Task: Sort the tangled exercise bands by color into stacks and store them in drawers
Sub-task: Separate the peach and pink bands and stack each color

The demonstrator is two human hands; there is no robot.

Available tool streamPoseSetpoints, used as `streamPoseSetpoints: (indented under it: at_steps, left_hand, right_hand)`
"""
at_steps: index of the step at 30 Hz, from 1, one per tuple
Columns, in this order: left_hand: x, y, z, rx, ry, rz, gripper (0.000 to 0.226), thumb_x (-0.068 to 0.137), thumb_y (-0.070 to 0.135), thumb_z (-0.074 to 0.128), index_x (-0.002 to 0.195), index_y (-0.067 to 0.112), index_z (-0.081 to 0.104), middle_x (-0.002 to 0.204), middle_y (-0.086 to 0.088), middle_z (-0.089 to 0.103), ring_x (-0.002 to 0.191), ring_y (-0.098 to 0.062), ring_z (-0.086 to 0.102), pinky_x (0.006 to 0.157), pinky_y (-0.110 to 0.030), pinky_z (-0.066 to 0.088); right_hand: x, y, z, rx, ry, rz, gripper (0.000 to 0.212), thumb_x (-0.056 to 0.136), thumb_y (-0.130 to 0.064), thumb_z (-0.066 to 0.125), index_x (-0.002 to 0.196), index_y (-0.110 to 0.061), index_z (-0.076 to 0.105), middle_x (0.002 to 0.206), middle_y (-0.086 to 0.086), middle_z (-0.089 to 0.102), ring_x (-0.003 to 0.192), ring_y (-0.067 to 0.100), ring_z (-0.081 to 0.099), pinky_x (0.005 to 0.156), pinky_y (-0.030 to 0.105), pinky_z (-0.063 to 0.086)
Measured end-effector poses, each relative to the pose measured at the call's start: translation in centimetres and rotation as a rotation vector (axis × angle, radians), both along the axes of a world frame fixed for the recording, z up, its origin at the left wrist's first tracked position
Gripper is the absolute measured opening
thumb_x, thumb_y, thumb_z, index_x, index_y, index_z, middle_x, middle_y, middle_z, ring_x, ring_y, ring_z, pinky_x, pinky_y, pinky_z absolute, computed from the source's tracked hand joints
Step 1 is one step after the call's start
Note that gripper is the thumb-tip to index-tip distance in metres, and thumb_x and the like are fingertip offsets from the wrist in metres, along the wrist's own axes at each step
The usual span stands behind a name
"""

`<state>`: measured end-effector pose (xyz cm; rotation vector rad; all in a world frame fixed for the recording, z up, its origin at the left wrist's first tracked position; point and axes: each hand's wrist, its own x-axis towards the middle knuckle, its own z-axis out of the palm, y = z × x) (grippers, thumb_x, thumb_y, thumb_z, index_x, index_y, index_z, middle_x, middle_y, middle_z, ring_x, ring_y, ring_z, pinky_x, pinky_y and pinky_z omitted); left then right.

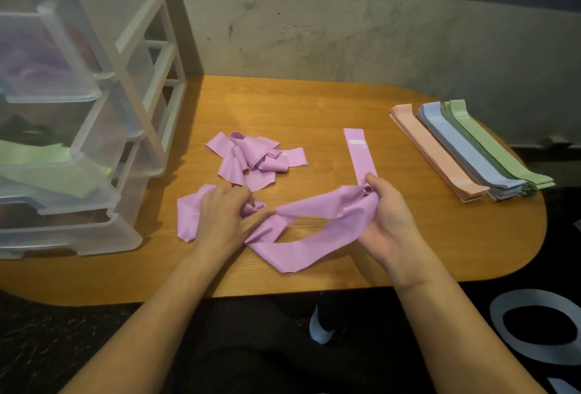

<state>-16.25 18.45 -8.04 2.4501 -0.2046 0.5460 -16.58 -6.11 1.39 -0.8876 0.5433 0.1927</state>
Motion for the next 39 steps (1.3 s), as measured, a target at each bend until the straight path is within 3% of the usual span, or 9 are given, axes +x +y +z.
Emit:
streamPoseSetpoints:
  at_steps: [3, 7, 13, 18, 25, 28, 32, 35, 39]
  left_hand:
    - [-0.2, 0.8, 0.1, 0.043, 0.060, -0.036, 0.022, 0.086, 0.044, 0.073, 0.102, 0.030, 0.066, 0.095, 0.014, 0.060, 0.099, -0.012, 0.048, 0.086, -0.034, 0.021]
    - [0.1, 1.2, -0.4, 0.181, 0.051, -0.105, 0.033, 0.094, 0.040, 0.054, 0.125, 0.045, 0.064, 0.101, 0.011, 0.057, 0.101, -0.014, 0.047, 0.084, -0.034, 0.019]
    - [0.2, -0.1, 1.8, 0.366, 0.229, -0.042, 0.049, 0.091, 0.060, 0.024, 0.106, 0.042, 0.067, 0.123, 0.014, 0.050, 0.117, -0.011, 0.044, 0.098, -0.044, 0.021]
    - [0.6, -1.7, 4.0, 0.174, 0.239, 0.010, 0.062, 0.087, 0.068, 0.017, 0.109, 0.041, 0.068, 0.134, 0.013, 0.049, 0.128, -0.013, 0.037, 0.102, -0.042, 0.020]
    - [-1.0, -5.9, 9.3, -0.568, 0.184, -0.239, 0.030, 0.083, 0.056, 0.056, 0.104, 0.037, 0.066, 0.112, 0.015, 0.068, 0.113, -0.009, 0.060, 0.102, -0.038, 0.046]
    - [-1.7, -8.4, 11.3, -0.586, 0.208, -0.335, 0.029, 0.078, 0.043, 0.076, 0.103, 0.043, 0.062, 0.106, 0.019, 0.069, 0.106, -0.002, 0.062, 0.092, -0.017, 0.044]
    - [-1.4, -10.0, 12.8, -0.660, 0.231, -0.328, 0.024, 0.089, 0.007, 0.072, 0.081, 0.026, 0.061, 0.073, 0.020, 0.063, 0.071, -0.001, 0.059, 0.070, -0.018, 0.045]
    - [-1.2, -9.9, 14.1, -0.846, 0.343, -0.344, 0.019, 0.097, 0.000, 0.060, 0.090, 0.017, 0.058, 0.071, 0.005, 0.071, 0.060, -0.014, 0.065, 0.057, -0.021, 0.048]
    - [-0.2, -9.3, 14.9, -0.676, 0.275, -0.325, 0.018, 0.095, 0.004, 0.064, 0.091, 0.021, 0.063, 0.068, 0.009, 0.071, 0.052, -0.011, 0.062, 0.048, -0.020, 0.043]
  right_hand:
    - [0.3, 0.2, 0.0, -0.278, -0.079, -0.052, 0.010, 0.097, -0.012, 0.055, 0.103, -0.014, 0.048, 0.069, -0.002, 0.046, 0.055, 0.010, 0.042, 0.049, 0.020, 0.035]
    - [0.3, 1.0, 0.8, -0.633, -0.268, 0.149, 0.014, 0.096, -0.009, 0.050, 0.105, -0.019, 0.048, 0.073, -0.006, 0.047, 0.059, 0.006, 0.041, 0.049, 0.020, 0.031]
    - [0.6, 1.8, 2.6, -0.444, -0.265, 0.171, 0.005, 0.096, -0.012, 0.041, 0.098, -0.011, 0.046, 0.083, 0.007, 0.049, 0.052, 0.008, 0.041, 0.045, 0.021, 0.031]
    - [-0.2, 1.5, 4.8, -0.413, -0.254, 0.242, 0.025, 0.093, -0.012, 0.039, 0.084, -0.002, 0.060, 0.078, 0.014, 0.068, 0.060, 0.020, 0.057, 0.057, 0.029, 0.047]
    - [-0.5, 0.3, 6.3, -0.507, -0.299, 0.203, 0.032, 0.090, -0.015, 0.056, 0.105, 0.013, 0.062, 0.096, 0.019, 0.063, 0.089, 0.029, 0.058, 0.082, 0.043, 0.043]
    - [-0.9, -0.1, 6.7, -0.528, -0.336, 0.203, 0.023, 0.094, -0.011, 0.054, 0.101, 0.010, 0.061, 0.092, 0.020, 0.063, 0.087, 0.027, 0.059, 0.079, 0.040, 0.044]
    - [-1.6, -1.0, 7.5, -0.508, -0.389, 0.175, 0.011, 0.099, -0.012, 0.052, 0.092, -0.011, 0.061, 0.079, 0.008, 0.064, 0.075, 0.021, 0.057, 0.063, 0.033, 0.043]
    - [-2.0, -2.3, 7.8, -0.542, -0.410, 0.178, 0.010, 0.100, -0.018, 0.055, 0.094, -0.019, 0.063, 0.080, 0.003, 0.070, 0.069, 0.018, 0.065, 0.059, 0.029, 0.048]
    - [-2.5, -3.8, 7.8, -0.608, -0.448, 0.165, 0.013, 0.100, -0.016, 0.053, 0.105, -0.022, 0.064, 0.073, 0.002, 0.069, 0.055, 0.013, 0.053, 0.049, 0.023, 0.043]
